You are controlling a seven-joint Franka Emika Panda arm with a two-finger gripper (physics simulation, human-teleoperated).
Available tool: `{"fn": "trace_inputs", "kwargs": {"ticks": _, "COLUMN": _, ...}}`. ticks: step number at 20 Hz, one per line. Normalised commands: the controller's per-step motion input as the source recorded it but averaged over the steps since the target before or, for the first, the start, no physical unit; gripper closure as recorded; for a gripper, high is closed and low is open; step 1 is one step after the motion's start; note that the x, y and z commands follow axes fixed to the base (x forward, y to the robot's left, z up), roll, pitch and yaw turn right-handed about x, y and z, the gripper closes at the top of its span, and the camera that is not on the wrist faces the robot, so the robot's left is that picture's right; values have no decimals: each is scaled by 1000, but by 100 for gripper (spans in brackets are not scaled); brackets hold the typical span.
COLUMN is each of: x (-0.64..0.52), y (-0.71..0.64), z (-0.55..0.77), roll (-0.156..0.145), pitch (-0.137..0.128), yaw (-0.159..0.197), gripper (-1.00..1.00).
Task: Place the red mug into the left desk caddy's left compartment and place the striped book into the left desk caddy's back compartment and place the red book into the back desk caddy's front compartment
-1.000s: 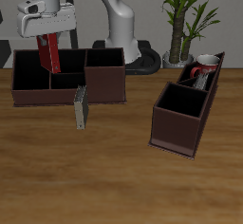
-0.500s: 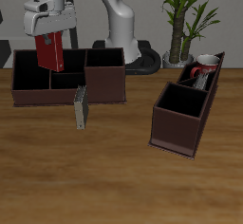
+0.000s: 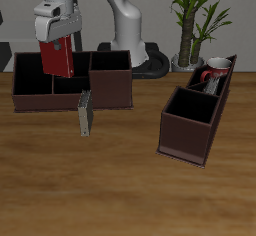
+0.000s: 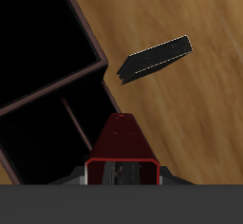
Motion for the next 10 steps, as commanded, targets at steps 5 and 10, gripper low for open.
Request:
{"fn": "trace_inputs", "kwargs": {"ticks": 5, "x": 16, "y": 13, "z": -57, "roll": -37, "pitch": 2, "yaw": 77, "gripper": 100}}
{"fn": "trace_inputs", "kwargs": {"ticks": 10, "x": 18, "y": 159, "z": -270, "roll": -21, "pitch": 35, "yaw": 162, "gripper": 100}}
